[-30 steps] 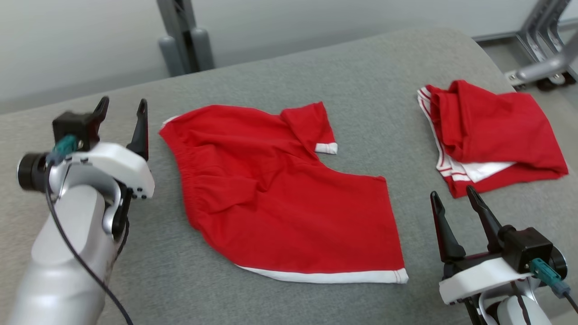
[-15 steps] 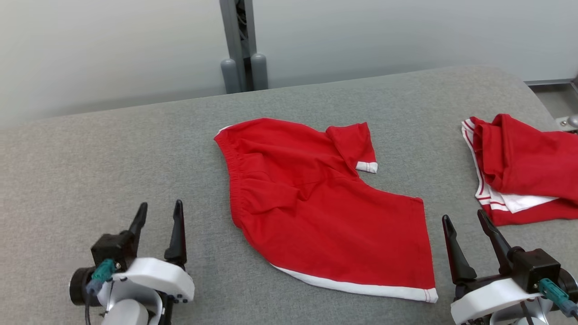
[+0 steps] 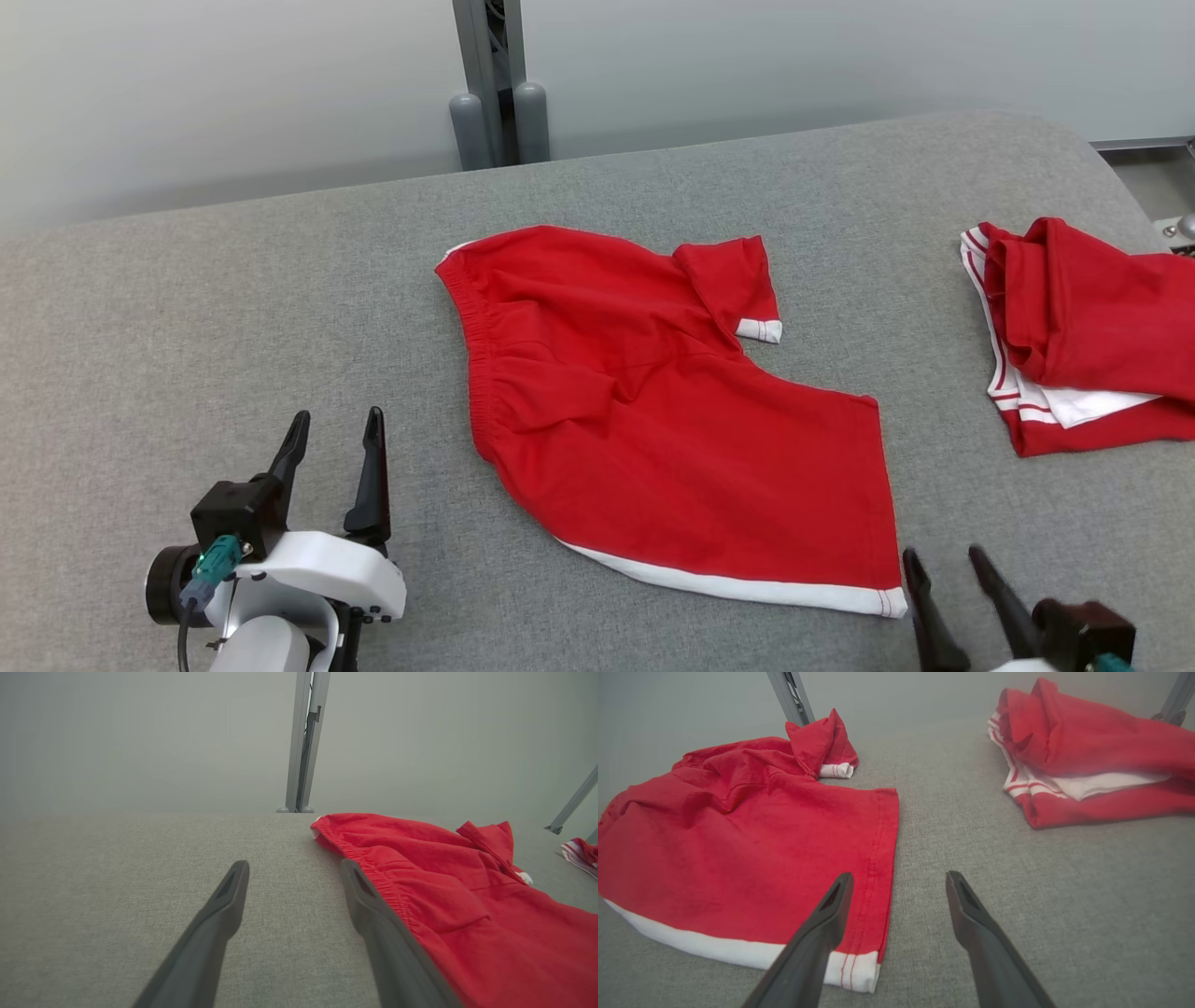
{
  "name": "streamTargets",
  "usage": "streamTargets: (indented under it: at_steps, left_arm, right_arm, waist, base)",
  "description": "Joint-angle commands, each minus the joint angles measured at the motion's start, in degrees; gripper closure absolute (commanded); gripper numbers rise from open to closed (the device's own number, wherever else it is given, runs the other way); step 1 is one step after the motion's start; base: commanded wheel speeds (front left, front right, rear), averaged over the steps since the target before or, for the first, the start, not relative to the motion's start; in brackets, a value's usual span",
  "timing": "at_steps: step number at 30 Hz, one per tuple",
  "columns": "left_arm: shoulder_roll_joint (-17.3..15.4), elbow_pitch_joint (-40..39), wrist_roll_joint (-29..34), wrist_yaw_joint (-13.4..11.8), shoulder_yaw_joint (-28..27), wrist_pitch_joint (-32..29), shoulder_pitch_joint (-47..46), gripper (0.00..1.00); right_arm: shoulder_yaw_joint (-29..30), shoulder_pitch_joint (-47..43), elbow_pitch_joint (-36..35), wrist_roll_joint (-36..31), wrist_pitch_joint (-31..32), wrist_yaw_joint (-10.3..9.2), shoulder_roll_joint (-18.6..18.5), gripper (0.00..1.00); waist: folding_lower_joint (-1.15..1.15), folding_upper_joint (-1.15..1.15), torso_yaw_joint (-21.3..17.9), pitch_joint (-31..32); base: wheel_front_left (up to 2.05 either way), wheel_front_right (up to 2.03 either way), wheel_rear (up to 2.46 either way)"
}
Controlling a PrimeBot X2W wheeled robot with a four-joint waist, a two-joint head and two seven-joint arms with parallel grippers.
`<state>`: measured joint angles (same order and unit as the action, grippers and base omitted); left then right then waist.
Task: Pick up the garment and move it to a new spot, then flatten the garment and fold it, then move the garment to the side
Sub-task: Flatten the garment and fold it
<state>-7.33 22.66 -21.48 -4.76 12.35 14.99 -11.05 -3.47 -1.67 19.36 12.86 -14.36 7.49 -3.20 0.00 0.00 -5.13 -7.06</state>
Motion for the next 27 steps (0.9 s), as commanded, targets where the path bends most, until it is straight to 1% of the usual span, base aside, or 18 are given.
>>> streamTargets:
  at_steps: [1,9,16,17,18,19,21,27]
  left_arm:
    - [-0.56,0.13,0.27,0.18,-0.33,0.17,-0.69,0.0]
    - [-0.58,0.8,0.57,0.4,-0.23,0.17,-1.2,0.0]
    - [-0.38,1.25,0.59,0.64,0.09,0.18,-1.33,0.0]
    - [-0.35,1.31,0.61,0.67,0.16,0.18,-1.38,0.0]
    - [-0.35,1.31,0.61,0.67,0.16,0.18,-1.38,0.0]
    - [-0.36,1.36,0.58,0.58,0.16,0.18,-1.4,0.0]
    - [-0.36,1.5,0.46,0.55,0.16,0.18,-1.39,0.0]
    - [-0.18,2.33,0.18,1.13,1.01,-0.24,-1.5,0.0]
  right_arm:
    - [-0.55,-0.84,1.35,1.77,0.61,0.0,0.05,0.0]
    - [-5.13,0.24,7.14,10.83,2.66,0.01,0.1,0.0]
    - [-7.15,1.64,10.76,14.04,3.84,0.01,0.19,0.0]
    - [-7.54,1.91,11.09,13.98,4.11,0.01,0.23,0.82]
    - [-7.54,1.91,11.09,13.98,4.11,0.01,0.23,0.82]
    - [-7.75,2.14,11.2,13.79,4.0,0.02,0.31,1.0]
    - [-7.8,2.69,11.02,13.16,3.19,0.06,0.42,1.0]
    - [-3.21,5.05,8.38,10.4,0.58,0.02,-0.9,1.0]
  waist:
    - [0.0,0.0,-0.12,-0.12]
    - [0.0,0.0,0.09,-0.33]
    - [0.0,0.0,0.95,-0.42]
    - [0.0,0.0,1.1,-0.45]
    - [0.0,0.0,1.1,-0.45]
    - [0.0,0.0,1.23,-0.48]
    - [0.0,0.0,1.39,-0.52]
    - [0.0,0.0,1.02,-0.73]
  base:
    - [0.0,0.0,0.0]
    - [0.0,0.0,0.0]
    - [0.0,0.0,0.0]
    - [0.0,0.0,0.0]
    - [0.0,0.0,0.0]
    - [0.0,0.0,0.0]
    - [0.0,0.0,0.0]
    - [0.0,0.0,0.0]
